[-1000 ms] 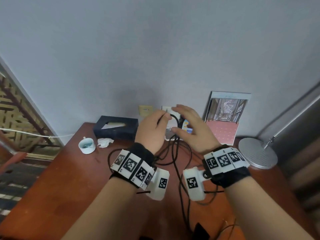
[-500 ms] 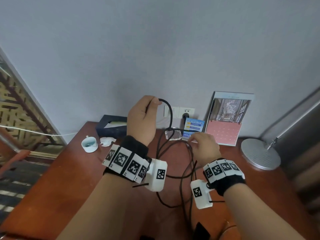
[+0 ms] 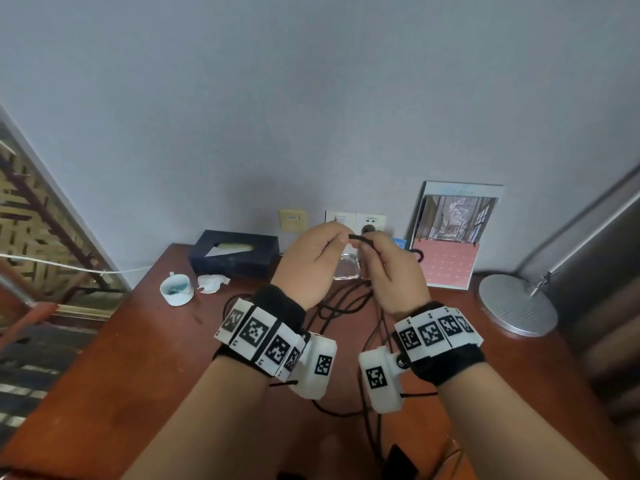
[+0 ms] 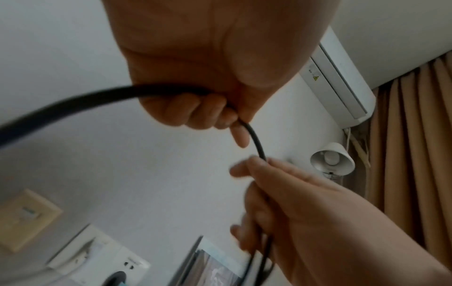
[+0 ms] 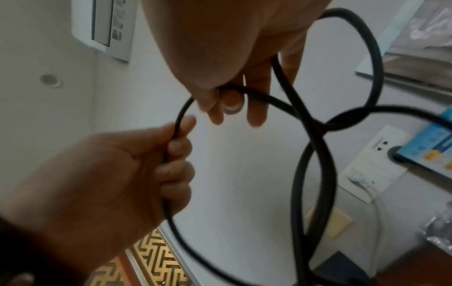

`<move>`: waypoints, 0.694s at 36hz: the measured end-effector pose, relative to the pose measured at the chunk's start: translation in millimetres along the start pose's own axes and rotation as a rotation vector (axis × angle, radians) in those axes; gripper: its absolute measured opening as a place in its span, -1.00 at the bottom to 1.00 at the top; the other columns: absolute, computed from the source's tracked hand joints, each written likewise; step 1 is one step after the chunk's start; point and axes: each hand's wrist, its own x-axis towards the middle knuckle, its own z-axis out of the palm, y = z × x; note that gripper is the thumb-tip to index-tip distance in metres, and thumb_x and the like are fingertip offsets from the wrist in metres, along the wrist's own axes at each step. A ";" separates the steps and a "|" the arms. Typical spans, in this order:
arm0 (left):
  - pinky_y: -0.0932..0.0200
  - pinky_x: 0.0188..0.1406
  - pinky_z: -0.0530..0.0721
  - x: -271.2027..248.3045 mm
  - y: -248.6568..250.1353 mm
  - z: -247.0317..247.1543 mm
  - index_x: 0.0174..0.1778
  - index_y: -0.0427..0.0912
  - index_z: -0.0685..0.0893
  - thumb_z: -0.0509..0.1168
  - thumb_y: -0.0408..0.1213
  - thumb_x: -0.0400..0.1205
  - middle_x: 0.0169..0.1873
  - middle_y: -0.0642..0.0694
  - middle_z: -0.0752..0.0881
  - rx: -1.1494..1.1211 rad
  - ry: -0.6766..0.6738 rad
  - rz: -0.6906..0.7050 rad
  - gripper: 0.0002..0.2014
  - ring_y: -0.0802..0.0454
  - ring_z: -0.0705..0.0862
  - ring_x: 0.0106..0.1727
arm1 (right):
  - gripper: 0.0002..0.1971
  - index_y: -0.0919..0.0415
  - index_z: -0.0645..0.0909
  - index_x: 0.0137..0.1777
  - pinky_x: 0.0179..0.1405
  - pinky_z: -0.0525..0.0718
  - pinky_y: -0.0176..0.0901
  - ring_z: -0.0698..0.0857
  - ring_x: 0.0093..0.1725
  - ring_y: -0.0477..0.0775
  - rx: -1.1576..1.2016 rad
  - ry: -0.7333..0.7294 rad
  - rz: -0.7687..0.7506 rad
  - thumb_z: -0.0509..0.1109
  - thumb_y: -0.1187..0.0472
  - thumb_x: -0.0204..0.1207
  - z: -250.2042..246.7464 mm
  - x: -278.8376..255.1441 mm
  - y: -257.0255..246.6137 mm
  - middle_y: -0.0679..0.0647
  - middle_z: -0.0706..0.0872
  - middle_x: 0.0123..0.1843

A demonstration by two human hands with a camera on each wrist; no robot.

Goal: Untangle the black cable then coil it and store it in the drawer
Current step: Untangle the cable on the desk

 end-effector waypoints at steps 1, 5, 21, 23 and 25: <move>0.29 -0.09 0.46 0.3 -4.6 -2.6 0.01 -0.27 0.69 0.08 -0.33 0.78 -0.11 -0.07 0.71 0.054 -0.023 -0.030 -0.73 0.09 0.61 -0.06 | -0.85 0.09 0.60 0.00 -0.32 0.51 -0.11 0.60 -0.36 -0.06 -0.022 -0.031 0.003 0.20 0.14 0.67 -1.2 -1.0 3.9 -0.09 0.65 -0.39; 0.21 -0.23 0.34 -3.8 -16.1 -12.7 -0.18 -0.07 0.62 0.08 -0.26 0.77 -0.30 0.16 0.62 0.205 0.006 -0.138 -0.73 0.24 0.55 -0.20 | -0.82 0.06 0.57 -0.11 -0.32 0.51 -0.10 0.58 -0.35 -0.01 -0.135 -0.191 -0.028 0.22 0.04 0.65 -8.2 -2.7 13.6 -0.11 0.57 -0.42; 0.05 -0.18 0.49 -4.3 1.2 0.8 -0.13 -0.14 0.52 0.02 -0.19 0.74 -0.23 -0.05 0.58 0.534 -0.219 -0.170 -0.77 -0.07 0.58 -0.14 | -0.69 0.17 0.66 -0.03 -0.28 0.57 -0.04 0.69 -0.20 0.22 -0.313 -0.355 -0.188 0.14 0.02 0.60 -8.8 -2.2 -2.3 0.13 0.76 -0.22; 0.00 -0.13 0.51 -7.6 7.0 15.1 -0.13 -0.17 0.44 0.01 -0.23 0.73 -0.23 -0.09 0.55 0.499 -0.194 -0.191 -0.82 -0.12 0.56 -0.16 | -0.78 0.26 0.62 -0.10 -0.31 0.50 -0.05 0.67 -0.23 0.24 -0.284 -0.358 -0.180 0.20 0.17 0.61 -5.6 -2.4 -7.0 0.19 0.74 -0.24; -0.01 -0.12 0.52 -9.2 3.9 16.7 -0.11 -0.18 0.46 0.02 -0.22 0.73 -0.22 -0.10 0.60 0.414 -0.158 -0.227 -0.81 -0.15 0.59 -0.12 | -0.83 0.27 0.63 -0.10 -0.33 0.44 -0.11 0.63 -0.27 0.14 -0.208 -0.357 -0.158 0.25 0.22 0.60 -8.2 -3.3 -8.1 0.14 0.73 -0.26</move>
